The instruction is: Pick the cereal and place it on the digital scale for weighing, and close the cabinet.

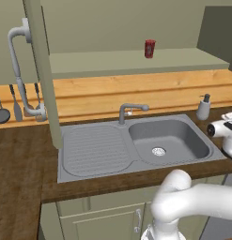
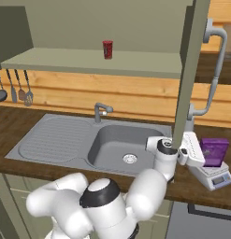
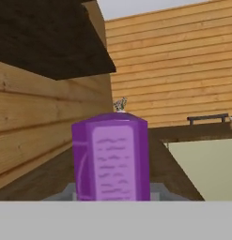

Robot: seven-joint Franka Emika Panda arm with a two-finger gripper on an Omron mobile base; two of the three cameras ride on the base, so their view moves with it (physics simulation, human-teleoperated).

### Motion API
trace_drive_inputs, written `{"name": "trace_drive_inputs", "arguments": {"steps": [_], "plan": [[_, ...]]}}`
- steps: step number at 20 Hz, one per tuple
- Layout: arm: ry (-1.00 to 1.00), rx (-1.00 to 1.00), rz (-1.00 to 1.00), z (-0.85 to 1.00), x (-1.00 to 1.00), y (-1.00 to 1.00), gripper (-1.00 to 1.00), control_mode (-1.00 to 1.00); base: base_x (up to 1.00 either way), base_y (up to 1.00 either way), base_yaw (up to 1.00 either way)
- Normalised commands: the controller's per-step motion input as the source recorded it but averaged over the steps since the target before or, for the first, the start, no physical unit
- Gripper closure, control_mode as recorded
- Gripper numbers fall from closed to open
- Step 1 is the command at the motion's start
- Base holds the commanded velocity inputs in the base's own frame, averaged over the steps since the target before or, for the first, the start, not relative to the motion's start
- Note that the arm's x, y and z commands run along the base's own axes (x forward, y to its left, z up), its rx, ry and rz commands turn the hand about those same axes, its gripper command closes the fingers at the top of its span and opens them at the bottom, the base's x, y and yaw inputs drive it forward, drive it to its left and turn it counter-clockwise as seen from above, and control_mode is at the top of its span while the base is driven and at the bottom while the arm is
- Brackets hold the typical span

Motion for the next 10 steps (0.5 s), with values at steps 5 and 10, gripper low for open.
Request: {"name": "trace_drive_inputs", "arguments": {"steps": [5, 10], "plan": [[-0.01, 0.0, 0.0, -0.05, 0.02, -0.26, 1.0, -1.0, 0.0, 0.0, 0.0], [0.0, 0.0, 0.0, -0.12, 0.05, -0.11, -1.0, -1.0, 0.0, 0.0, 0.0]]}}
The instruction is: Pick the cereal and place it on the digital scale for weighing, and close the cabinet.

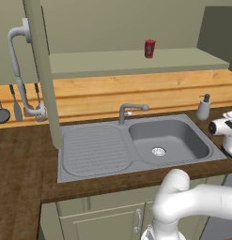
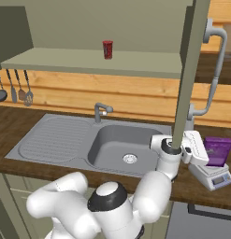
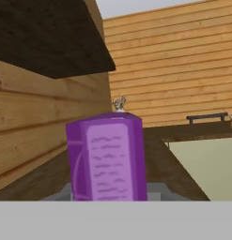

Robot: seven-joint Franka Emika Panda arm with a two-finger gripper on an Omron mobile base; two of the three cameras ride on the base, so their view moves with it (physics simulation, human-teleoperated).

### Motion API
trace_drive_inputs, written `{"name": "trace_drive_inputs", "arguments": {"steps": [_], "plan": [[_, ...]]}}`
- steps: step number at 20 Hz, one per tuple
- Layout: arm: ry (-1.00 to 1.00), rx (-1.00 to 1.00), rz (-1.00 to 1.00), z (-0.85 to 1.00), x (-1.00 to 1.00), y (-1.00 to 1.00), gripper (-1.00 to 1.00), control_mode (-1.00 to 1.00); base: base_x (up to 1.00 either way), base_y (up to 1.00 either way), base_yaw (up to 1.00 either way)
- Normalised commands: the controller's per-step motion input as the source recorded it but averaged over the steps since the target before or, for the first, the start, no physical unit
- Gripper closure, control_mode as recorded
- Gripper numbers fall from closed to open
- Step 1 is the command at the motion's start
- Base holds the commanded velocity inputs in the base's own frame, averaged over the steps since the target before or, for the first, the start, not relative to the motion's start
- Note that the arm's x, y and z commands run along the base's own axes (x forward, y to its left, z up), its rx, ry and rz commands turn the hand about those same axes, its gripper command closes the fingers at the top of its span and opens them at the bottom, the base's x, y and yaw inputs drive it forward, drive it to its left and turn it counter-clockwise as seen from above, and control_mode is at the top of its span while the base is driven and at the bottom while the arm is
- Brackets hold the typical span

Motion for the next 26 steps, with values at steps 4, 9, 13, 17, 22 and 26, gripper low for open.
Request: {"name": "trace_drive_inputs", "arguments": {"steps": [4, 9, 13, 17, 22, 26], "plan": [[0.0, 0.0, 0.0, -0.11, 0.0, 0.0, -1.0, -1.0, 0.0, 0.0, 0.0], [0.0, 0.0, 0.0, 0.0, -0.01, 0.01, -1.0, -1.0, 0.0, 0.0, 0.0], [-0.03, -0.04, 0.0, 0.01, -0.04, 0.26, -1.0, -1.0, 0.0, 0.0, 0.0], [-0.05, -0.03, 0.0, 0.01, -0.06, 0.58, -1.0, -1.0, 0.0, 0.0, 0.0], [-0.06, 0.0, 0.02, 0.0, -0.32, 0.64, -1.0, -1.0, 0.0, 0.0, 0.0], [-0.13, 0.0, 0.05, 0.25, -0.65, 0.65, -1.0, -1.0, 0.0, 0.0, 0.0]]}}
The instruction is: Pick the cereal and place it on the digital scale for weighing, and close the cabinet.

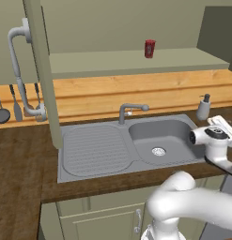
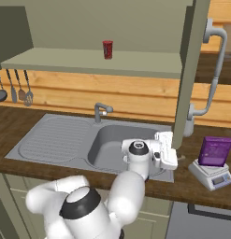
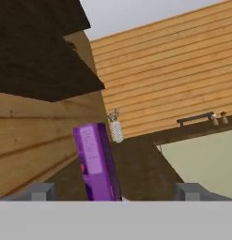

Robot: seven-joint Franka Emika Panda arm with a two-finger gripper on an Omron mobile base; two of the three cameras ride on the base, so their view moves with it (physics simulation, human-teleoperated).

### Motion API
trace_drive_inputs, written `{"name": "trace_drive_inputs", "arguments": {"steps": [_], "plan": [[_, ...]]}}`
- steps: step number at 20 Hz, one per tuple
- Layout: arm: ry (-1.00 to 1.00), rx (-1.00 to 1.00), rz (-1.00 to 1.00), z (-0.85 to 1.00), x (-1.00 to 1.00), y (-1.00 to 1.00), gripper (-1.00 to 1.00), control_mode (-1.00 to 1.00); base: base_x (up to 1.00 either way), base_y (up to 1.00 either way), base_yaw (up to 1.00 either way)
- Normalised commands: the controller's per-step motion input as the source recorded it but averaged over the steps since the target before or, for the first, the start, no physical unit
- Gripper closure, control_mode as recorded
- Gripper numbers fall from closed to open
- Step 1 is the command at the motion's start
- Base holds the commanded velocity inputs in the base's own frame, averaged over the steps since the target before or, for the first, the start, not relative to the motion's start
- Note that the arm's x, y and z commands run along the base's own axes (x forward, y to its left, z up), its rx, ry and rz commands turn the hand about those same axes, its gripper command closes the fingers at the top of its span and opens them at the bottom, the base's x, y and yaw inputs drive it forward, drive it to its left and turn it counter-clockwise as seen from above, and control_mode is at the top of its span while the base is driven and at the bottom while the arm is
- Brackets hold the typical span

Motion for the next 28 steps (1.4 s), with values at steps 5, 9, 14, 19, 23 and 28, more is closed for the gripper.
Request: {"name": "trace_drive_inputs", "arguments": {"steps": [5, 9, 14, 19, 23, 28], "plan": [[-0.17, 0.0, 0.03, 0.53, -0.83, 0.73, -1.0, -1.0, 0.0, 0.0, 0.0], [-0.19, 0.03, 0.05, 0.89, -0.77, 0.89, -1.0, -1.0, 0.0, 0.0, 0.0], [-0.24, 0.13, 0.1, 1.0, -0.81, 0.55, -1.0, -1.0, 0.0, 0.0, 0.0], [-0.28, 0.23, 0.09, 1.0, -1.0, 0.29, -1.0, -1.0, 0.0, 0.0, 0.0], [-0.09, 0.37, 0.08, 0.96, -1.0, 0.16, -1.0, -1.0, 0.0, 0.0, 0.0], [-0.16, 0.54, 0.03, 0.61, -1.0, 0.0, -1.0, -1.0, 0.0, 0.0, 0.0]]}}
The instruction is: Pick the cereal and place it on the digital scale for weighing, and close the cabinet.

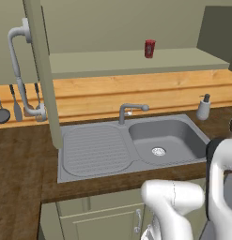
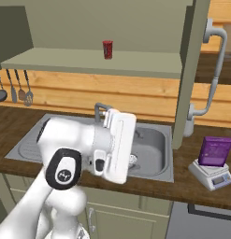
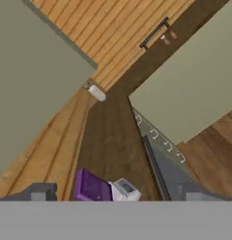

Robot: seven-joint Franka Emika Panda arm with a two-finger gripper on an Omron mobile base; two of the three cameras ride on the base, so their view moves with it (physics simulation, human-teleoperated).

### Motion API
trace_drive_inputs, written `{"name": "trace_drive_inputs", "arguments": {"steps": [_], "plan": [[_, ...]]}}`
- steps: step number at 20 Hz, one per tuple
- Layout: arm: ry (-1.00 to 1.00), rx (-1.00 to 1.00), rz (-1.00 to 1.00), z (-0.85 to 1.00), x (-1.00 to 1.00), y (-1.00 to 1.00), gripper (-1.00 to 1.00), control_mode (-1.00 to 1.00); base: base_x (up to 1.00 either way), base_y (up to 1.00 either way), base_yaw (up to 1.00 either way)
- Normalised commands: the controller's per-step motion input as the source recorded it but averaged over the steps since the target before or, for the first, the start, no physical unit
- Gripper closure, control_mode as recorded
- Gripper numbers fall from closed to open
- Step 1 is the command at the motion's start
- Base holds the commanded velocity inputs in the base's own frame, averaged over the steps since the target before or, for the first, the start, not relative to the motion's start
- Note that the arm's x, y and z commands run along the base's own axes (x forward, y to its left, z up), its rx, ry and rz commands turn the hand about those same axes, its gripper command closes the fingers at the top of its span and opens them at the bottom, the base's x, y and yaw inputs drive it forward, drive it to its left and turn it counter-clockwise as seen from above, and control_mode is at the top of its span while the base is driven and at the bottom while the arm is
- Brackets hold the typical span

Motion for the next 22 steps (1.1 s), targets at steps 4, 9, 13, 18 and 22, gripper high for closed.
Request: {"name": "trace_drive_inputs", "arguments": {"steps": [4, 9, 13, 18, 22], "plan": [[-0.33, 0.56, 0.04, 0.43, -1.0, 0.0, -1.0, -1.0, 0.0, 0.0, 0.0], [-0.36, 0.46, 0.14, 0.26, -0.84, -0.29, -1.0, -1.0, 0.0, 0.0, 0.0], [-0.56, 0.45, 0.43, -0.01, -0.14, -0.78, -1.0, -1.0, 0.0, 0.0, 0.0], [-0.74, 0.5, 0.46, -0.13, 0.12, -0.53, -1.0, -1.0, 0.0, 0.0, 0.0], [-0.71, 0.19, 0.44, -0.27, 0.48, -0.29, -1.0, -1.0, 0.0, 0.0, 0.0]]}}
